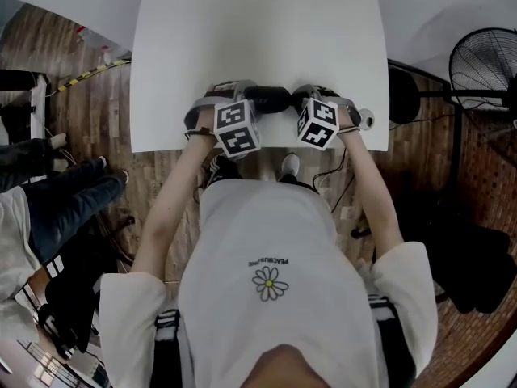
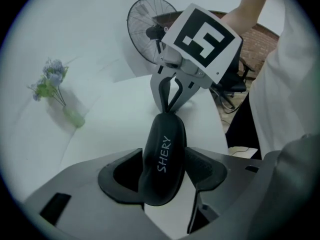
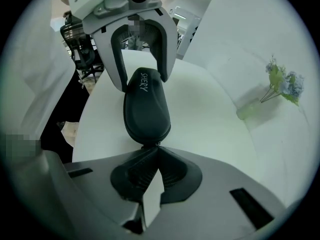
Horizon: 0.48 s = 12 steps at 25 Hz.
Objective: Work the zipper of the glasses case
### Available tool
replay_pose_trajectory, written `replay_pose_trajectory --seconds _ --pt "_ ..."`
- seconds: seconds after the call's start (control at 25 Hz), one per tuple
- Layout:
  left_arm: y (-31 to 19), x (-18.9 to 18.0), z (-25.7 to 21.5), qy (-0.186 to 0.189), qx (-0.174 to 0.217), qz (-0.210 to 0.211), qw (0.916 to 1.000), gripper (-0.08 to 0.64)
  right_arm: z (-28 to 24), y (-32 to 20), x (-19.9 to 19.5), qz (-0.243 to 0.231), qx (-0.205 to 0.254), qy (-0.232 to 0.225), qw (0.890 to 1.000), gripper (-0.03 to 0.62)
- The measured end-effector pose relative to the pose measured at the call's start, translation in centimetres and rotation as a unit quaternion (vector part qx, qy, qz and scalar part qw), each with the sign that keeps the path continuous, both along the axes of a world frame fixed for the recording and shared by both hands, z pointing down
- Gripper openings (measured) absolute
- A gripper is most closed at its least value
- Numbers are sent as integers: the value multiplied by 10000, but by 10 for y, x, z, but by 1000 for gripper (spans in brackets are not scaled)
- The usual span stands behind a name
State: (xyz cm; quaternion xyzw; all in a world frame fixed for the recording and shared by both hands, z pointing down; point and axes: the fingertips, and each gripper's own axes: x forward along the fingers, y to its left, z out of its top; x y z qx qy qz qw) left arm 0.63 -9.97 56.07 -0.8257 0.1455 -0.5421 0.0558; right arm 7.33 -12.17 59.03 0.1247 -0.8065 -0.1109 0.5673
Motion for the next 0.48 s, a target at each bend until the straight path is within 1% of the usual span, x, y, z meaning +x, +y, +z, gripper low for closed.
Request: replay_pose_trajectory --seconds 0.04,0.08,0.16,0.36,0.4,0.48 --pt "0 0 2 -23 -136 -47 9999 258 1 0 0 -4 -7 16 10000 6" --pt "-1 0 4 -41 -230 -88 9997 258 2 0 0 -8 -8 40 10000 6" --pt "-3 0 7 -87 -291 -135 9994 258 3 0 0 -8 3 81 10000 6" --pt "-3 -2 8 -125 -207 -91 9997 255 3 10 1 -43 -17 193 9998 6" --pt "-2 -2 8 -126 -180 -82 9997 255 3 13 1 -81 -90 191 9997 6" --pt "-2 -2 8 -84 -132 -65 9999 255 4 20 2 -138 -389 140 9990 6"
